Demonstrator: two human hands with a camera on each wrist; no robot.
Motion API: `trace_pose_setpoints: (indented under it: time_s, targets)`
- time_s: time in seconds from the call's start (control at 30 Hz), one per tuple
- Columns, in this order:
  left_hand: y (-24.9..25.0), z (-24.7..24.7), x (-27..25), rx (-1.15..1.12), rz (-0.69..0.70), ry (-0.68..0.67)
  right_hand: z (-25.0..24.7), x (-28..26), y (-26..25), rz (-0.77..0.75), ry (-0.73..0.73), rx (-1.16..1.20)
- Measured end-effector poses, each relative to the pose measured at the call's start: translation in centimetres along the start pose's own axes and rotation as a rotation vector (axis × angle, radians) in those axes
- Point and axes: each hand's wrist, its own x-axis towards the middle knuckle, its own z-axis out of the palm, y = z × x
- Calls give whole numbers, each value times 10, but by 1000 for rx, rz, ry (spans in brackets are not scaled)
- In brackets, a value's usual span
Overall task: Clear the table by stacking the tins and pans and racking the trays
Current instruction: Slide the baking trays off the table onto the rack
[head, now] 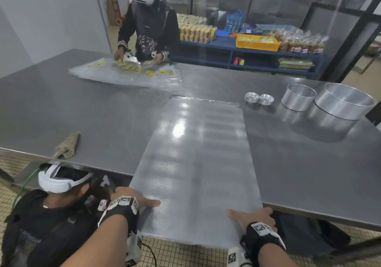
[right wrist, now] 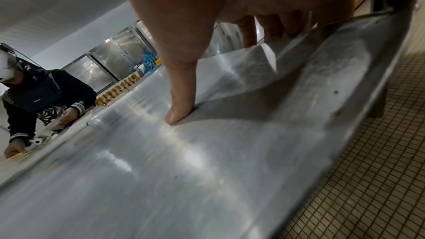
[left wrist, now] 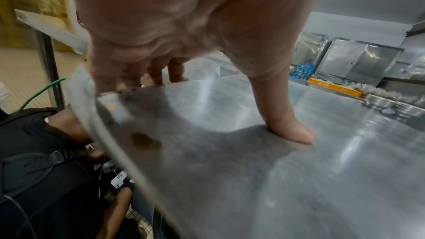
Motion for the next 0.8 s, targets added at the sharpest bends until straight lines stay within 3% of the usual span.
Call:
trace_pose_setpoints:
  time_s: [0.23, 0.37, 0.53, 0.63, 0.73, 0.8]
  targets:
    - [4, 14, 31, -31, -32, -4, -4, 0, -9, 11, 16, -149]
    - [5, 10, 19, -38, 28, 25, 1, 4, -13, 3, -10, -161]
    - [26, 9, 46, -143, 160, 5, 10, 17, -22, -51, -12, -59]
    - [23, 17, 74, -54, 178, -10, 25, 55, -9, -60, -96, -48]
    - [22, -16, 24, 7, 123, -50, 9, 61, -6, -42, -250, -94]
    - [22, -31, 12, 15, 123, -192, -8, 54, -9, -50, -394, -147]
